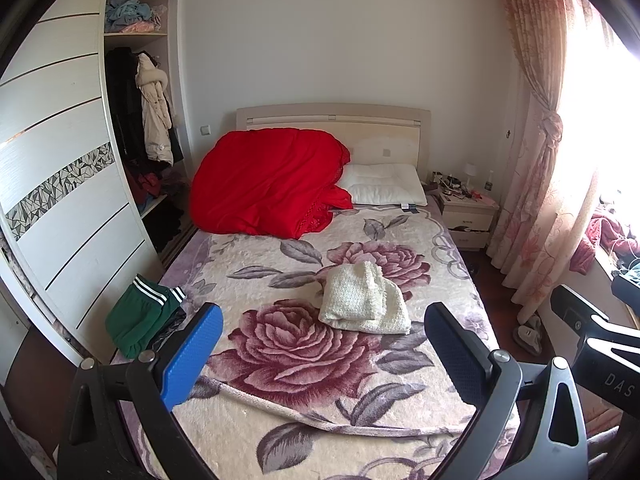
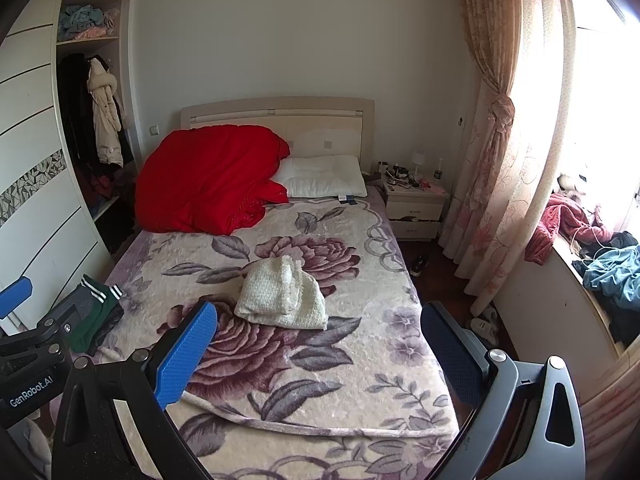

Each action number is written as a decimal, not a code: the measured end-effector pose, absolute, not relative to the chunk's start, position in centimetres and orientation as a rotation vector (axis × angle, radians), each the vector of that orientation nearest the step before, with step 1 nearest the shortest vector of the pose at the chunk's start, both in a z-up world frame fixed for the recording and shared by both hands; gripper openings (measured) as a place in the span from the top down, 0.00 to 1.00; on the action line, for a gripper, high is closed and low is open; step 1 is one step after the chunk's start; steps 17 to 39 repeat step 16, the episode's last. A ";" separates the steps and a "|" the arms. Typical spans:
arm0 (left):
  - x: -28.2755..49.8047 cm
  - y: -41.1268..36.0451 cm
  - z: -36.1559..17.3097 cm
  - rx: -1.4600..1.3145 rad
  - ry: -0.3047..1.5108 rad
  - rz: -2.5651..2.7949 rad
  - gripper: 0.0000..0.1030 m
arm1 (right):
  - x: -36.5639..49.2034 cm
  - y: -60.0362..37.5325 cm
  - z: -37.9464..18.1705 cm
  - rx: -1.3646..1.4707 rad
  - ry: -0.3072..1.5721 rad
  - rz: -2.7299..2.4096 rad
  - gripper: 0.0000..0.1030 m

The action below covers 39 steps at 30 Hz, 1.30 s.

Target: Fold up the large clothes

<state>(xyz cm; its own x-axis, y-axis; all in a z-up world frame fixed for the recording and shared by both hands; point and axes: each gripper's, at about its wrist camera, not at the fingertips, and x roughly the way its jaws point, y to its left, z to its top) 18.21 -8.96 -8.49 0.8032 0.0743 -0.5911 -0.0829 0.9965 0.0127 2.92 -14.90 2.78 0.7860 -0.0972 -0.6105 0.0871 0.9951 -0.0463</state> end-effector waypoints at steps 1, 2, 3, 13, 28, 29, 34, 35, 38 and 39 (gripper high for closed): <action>18.1 -8.9 -8.4 -0.016 0.632 0.083 0.00 | 2.8 -14.9 2.7 -0.016 0.659 -0.101 0.00; 18.1 -9.0 -8.5 -0.015 0.631 0.085 0.00 | 2.7 -14.9 2.7 -0.016 0.660 -0.101 0.00; 18.1 -9.0 -8.4 -0.014 0.631 0.086 0.00 | 2.6 -14.8 2.7 -0.014 0.660 -0.101 0.00; 18.0 -9.0 -8.5 -0.014 0.628 0.089 0.00 | 1.7 -14.4 2.5 -0.008 0.661 -0.113 0.00; 17.6 -9.1 -8.0 -0.018 0.618 0.091 0.00 | 1.3 -14.1 2.5 -0.005 0.658 -0.116 0.00; 17.6 -9.1 -8.0 -0.018 0.618 0.091 0.00 | 1.3 -14.1 2.5 -0.005 0.658 -0.116 0.00; 17.6 -9.1 -8.0 -0.018 0.618 0.091 0.00 | 1.3 -14.1 2.5 -0.005 0.658 -0.116 0.00; 17.6 -9.1 -8.0 -0.018 0.618 0.091 0.00 | 1.3 -14.1 2.5 -0.005 0.658 -0.116 0.00; 17.6 -9.1 -8.0 -0.018 0.618 0.091 0.00 | 1.3 -14.1 2.5 -0.005 0.658 -0.116 0.00; 17.6 -9.1 -8.0 -0.018 0.618 0.091 0.00 | 1.3 -14.1 2.5 -0.005 0.658 -0.116 0.00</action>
